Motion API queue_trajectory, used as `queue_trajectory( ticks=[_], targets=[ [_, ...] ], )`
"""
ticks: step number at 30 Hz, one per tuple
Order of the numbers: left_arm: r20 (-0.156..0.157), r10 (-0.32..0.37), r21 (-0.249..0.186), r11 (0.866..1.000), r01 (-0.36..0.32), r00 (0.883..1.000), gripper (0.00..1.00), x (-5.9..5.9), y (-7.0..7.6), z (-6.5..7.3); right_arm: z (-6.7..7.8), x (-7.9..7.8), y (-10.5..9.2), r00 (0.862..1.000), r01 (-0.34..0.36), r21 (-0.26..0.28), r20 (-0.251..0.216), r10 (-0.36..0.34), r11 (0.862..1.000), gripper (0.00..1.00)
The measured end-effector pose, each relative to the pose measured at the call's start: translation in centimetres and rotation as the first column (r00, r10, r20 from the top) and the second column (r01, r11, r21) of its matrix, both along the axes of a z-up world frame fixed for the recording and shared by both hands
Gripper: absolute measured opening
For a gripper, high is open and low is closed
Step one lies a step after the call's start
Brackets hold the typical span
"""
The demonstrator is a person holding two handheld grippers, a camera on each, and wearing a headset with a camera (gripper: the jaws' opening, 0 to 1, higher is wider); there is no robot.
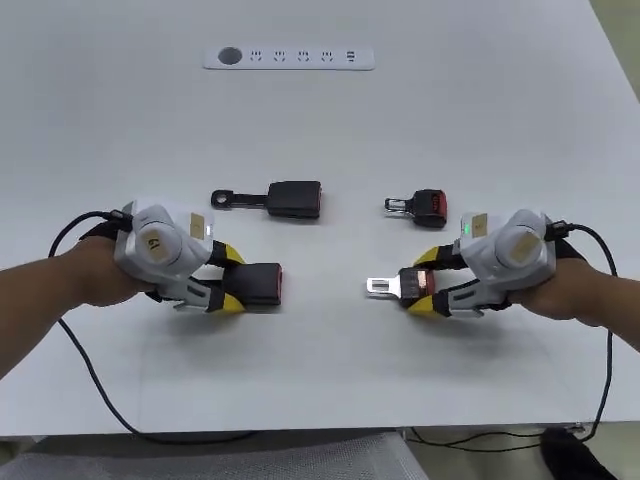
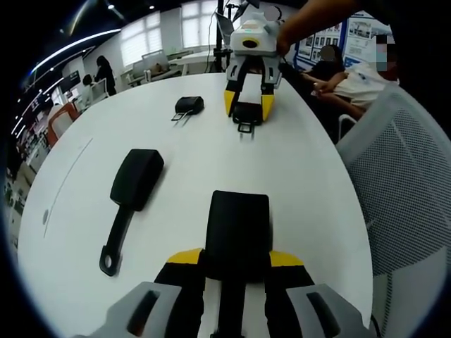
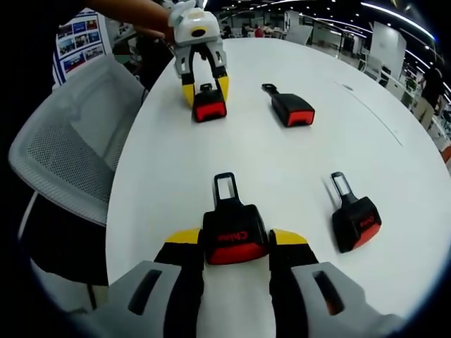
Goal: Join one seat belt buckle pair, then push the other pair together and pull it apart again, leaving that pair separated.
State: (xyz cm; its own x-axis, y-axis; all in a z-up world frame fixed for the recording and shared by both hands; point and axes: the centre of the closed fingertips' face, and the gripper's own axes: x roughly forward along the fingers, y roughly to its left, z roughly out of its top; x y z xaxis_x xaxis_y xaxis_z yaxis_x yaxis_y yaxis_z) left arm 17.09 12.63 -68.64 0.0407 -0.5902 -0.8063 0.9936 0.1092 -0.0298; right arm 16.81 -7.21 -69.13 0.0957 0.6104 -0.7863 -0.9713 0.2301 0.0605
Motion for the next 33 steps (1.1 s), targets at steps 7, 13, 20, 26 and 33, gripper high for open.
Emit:
queue_trajectory(
  ticks=[7,13,20,26,33],
  targets=[
    [-0.002,0.002,0.009,1.000,-0.002,1.000,0.33,0.0,0.1,-0.1,-0.1,0.2,2.3,1.000,0.010,0.017,0.007,-0.010,1.000,0.34],
    [-0.006,0.002,0.015,1.000,-0.002,1.000,0.33,0.1,0.2,-0.3,0.1,0.0,4.1,1.000,0.001,0.044,0.011,-0.001,0.999,0.34],
    [-0.008,0.006,0.020,1.000,-0.005,1.000,0.33,0.0,0.2,-0.3,0.5,-0.2,5.8,1.000,-0.025,0.054,0.014,0.024,0.998,0.34],
    [-0.009,0.007,0.028,1.000,-0.007,1.000,0.33,0.0,0.1,-0.3,0.7,0.0,7.2,0.999,-0.042,0.051,0.010,0.041,0.998,0.34],
    [-0.010,0.012,0.033,0.999,-0.012,1.000,0.33,0.0,0.0,-0.2,0.8,0.4,8.6,0.999,-0.053,0.058,0.010,0.052,0.997,0.34]
  ],
)
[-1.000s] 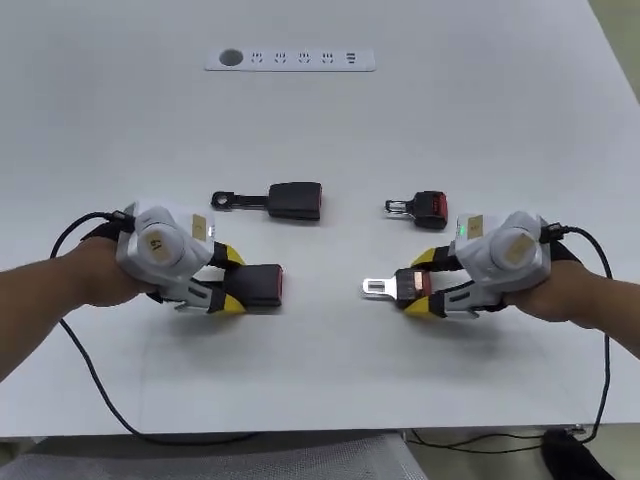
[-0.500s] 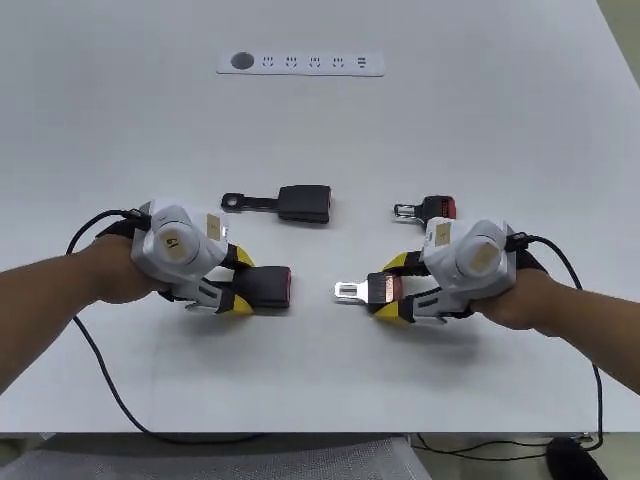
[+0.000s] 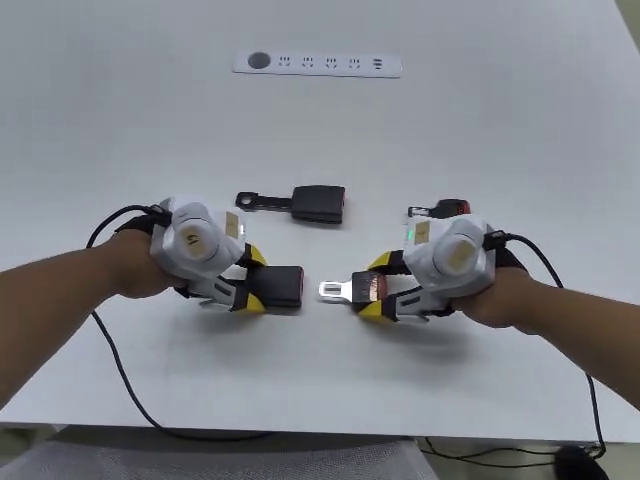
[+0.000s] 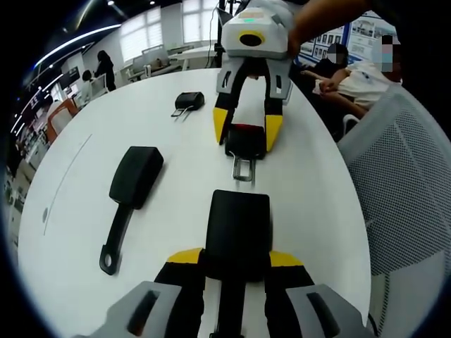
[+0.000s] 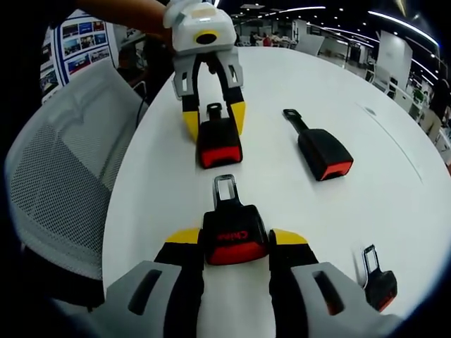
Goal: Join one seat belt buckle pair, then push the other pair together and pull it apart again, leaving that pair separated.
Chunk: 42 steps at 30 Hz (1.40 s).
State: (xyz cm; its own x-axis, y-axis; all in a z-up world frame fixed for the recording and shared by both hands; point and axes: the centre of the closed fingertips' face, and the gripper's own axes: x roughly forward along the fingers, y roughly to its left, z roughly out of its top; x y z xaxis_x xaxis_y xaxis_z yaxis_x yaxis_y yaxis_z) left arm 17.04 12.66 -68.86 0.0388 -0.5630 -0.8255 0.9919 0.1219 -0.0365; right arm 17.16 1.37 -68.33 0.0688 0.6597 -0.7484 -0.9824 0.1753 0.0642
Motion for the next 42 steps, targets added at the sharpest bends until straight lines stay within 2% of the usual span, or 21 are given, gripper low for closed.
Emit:
queue_trajectory(
  ticks=[22,35,40,42],
  targets=[
    [-0.006,0.002,0.019,1.000,-0.002,1.000,0.33,0.1,0.1,-0.3,-0.4,0.5,3.7,1.000,-0.016,0.021,0.004,0.016,1.000,0.34],
    [0.006,-0.015,0.038,0.999,0.015,1.000,0.32,0.0,0.0,-0.2,-0.5,0.6,4.2,1.000,-0.002,0.020,0.013,0.002,1.000,0.33],
    [0.001,-0.048,0.049,0.998,0.048,0.999,0.32,-0.1,0.1,-0.4,-0.4,0.4,4.8,1.000,-0.016,0.019,0.015,0.015,1.000,0.33],
    [-0.003,-0.036,0.051,0.998,0.036,0.999,0.32,-0.2,0.1,-0.3,-0.4,0.5,4.8,1.000,-0.009,0.024,0.011,0.009,1.000,0.33]
  ],
)
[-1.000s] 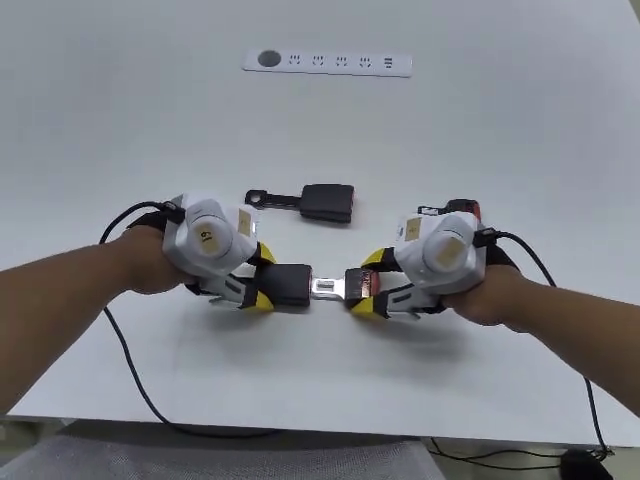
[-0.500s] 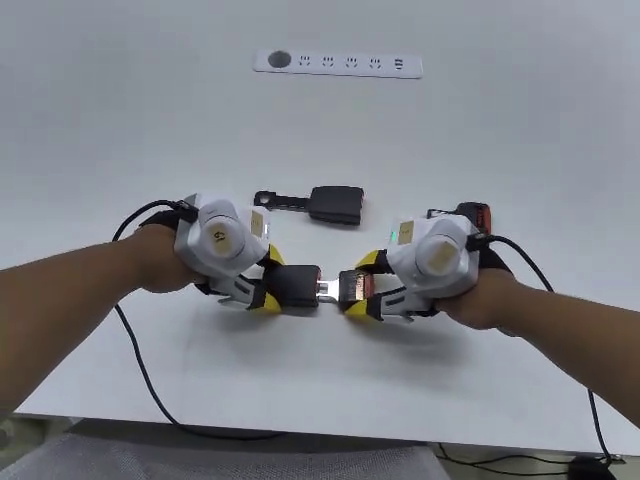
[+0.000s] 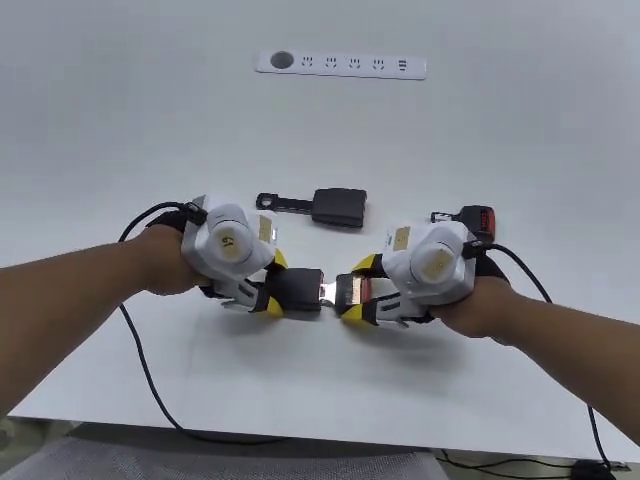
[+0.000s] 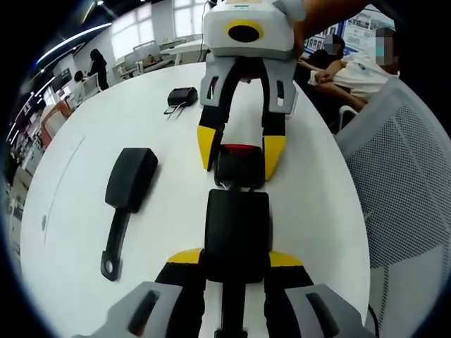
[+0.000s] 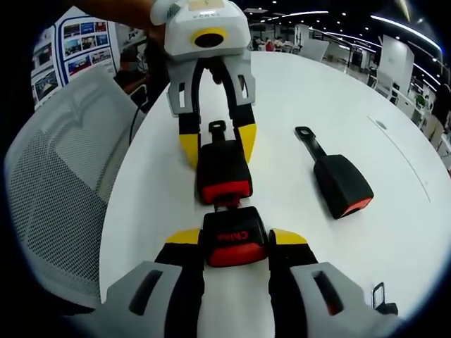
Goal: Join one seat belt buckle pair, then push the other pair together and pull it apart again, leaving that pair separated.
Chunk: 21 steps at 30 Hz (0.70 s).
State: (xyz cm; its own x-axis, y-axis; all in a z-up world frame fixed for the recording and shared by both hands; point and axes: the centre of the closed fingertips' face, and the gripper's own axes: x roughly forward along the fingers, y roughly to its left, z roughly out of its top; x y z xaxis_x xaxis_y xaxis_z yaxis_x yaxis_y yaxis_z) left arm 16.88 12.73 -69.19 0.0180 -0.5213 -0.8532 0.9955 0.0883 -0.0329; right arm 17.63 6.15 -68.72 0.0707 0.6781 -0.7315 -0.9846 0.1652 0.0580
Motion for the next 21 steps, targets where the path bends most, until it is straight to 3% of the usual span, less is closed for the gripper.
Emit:
queue_trajectory(
  ticks=[8,21],
  targets=[
    [-0.002,0.005,0.002,1.000,-0.005,1.000,0.32,-0.08,0.02,0.05,-0.09,-0.03,0.91,1.000,0.008,0.015,0.001,-0.008,1.000,0.33],
    [-0.002,-0.003,0.013,1.000,0.003,1.000,0.32,-0.23,0.18,0.49,0.06,0.03,0.97,1.000,0.012,-0.006,0.004,-0.012,1.000,0.33]
  ],
)
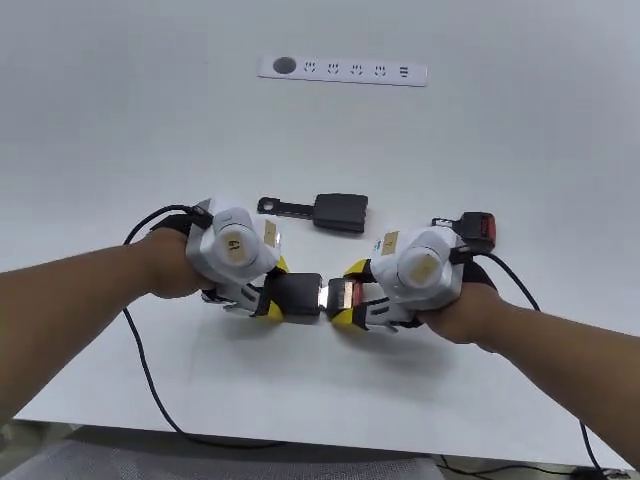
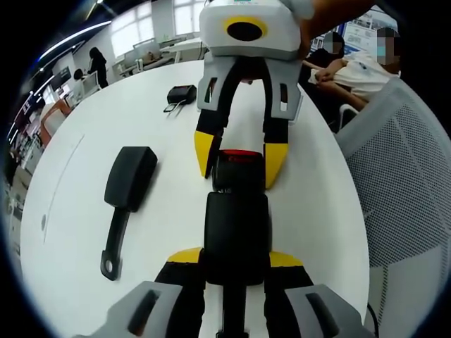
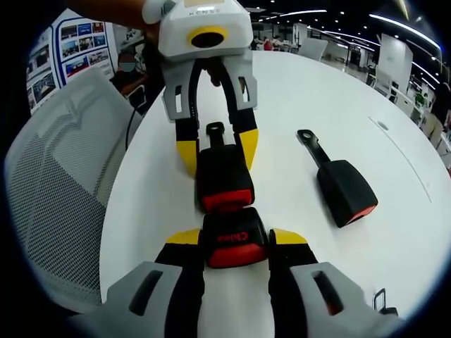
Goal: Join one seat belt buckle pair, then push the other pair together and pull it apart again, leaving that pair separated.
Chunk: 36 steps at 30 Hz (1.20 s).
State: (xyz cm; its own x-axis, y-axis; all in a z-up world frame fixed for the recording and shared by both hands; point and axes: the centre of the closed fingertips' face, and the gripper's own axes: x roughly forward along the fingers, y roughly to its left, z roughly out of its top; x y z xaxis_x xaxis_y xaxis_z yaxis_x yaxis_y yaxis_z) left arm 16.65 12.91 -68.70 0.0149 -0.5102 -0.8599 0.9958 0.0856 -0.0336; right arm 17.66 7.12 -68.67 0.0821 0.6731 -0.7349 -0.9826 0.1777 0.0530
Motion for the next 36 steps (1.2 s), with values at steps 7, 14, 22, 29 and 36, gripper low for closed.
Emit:
queue_trajectory(
  ticks=[7,14,22,29,36],
  targets=[
    [0.001,-0.005,-0.001,1.000,0.005,1.000,0.32,0.11,0.18,-0.22,-0.21,-0.28,-0.05,1.000,0.001,-0.002,0.001,-0.001,1.000,0.33],
    [0.004,-0.006,-0.016,1.000,0.006,1.000,0.32,0.00,0.24,-0.28,-0.32,-0.38,-0.04,1.000,-0.009,0.006,0.007,0.009,1.000,0.33],
    [0.003,-0.036,-0.011,0.999,0.036,0.999,0.32,0.02,0.11,-0.26,-0.39,-0.32,-0.24,1.000,-0.019,0.021,0.011,0.019,1.000,0.33],
    [0.002,-0.045,-0.026,0.999,0.045,0.999,0.32,-0.02,0.20,-0.36,-0.14,-0.62,-0.12,0.999,-0.034,0.036,0.020,0.033,0.999,0.32],
    [0.000,-0.054,-0.043,0.998,0.054,0.999,0.32,-0.05,0.08,-0.20,-0.19,-0.49,-0.23,0.999,-0.038,0.064,0.029,0.036,0.997,0.32]
  ],
)
